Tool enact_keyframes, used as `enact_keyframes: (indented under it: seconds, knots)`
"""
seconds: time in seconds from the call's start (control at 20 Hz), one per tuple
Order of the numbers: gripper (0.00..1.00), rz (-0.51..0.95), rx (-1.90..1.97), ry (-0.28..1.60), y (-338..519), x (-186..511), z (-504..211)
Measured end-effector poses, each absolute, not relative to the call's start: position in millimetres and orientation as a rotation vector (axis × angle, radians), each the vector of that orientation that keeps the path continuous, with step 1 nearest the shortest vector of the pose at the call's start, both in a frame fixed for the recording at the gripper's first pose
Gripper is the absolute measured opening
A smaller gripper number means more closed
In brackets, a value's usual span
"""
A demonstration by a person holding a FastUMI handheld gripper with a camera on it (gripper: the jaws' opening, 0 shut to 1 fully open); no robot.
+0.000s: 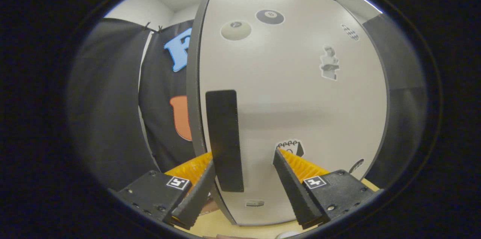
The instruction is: Open the shoe cabinet door, grab the shoes and put them into the shoe cabinet, then close the shoe cabinet door.
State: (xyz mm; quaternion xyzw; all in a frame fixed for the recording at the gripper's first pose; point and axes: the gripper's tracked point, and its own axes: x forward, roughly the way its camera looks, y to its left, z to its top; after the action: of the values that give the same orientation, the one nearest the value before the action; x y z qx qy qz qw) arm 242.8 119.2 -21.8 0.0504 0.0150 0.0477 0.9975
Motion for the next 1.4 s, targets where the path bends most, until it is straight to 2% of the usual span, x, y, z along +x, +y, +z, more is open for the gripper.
enact_keyframes:
  seconds: [0.1,0.25,0.45,0.65,0.85,1.4]
  knots:
    - [0.79,0.11,0.071,0.04,130.0,243.3,-20.6]
    - [0.46,0.11,0.091,0.073,136.0,245.4,-27.3]
    - [0.4,0.091,0.074,0.073,133.7,244.2,-28.4]
    - [0.29,0.095,0.041,0.095,133.2,240.3,-28.0]
    - [0.24,0.121,0.068,0.108,133.7,234.8,-27.4]
    - [0.21,0.265,0.099,0.151,120.3,167.8,-22.4]
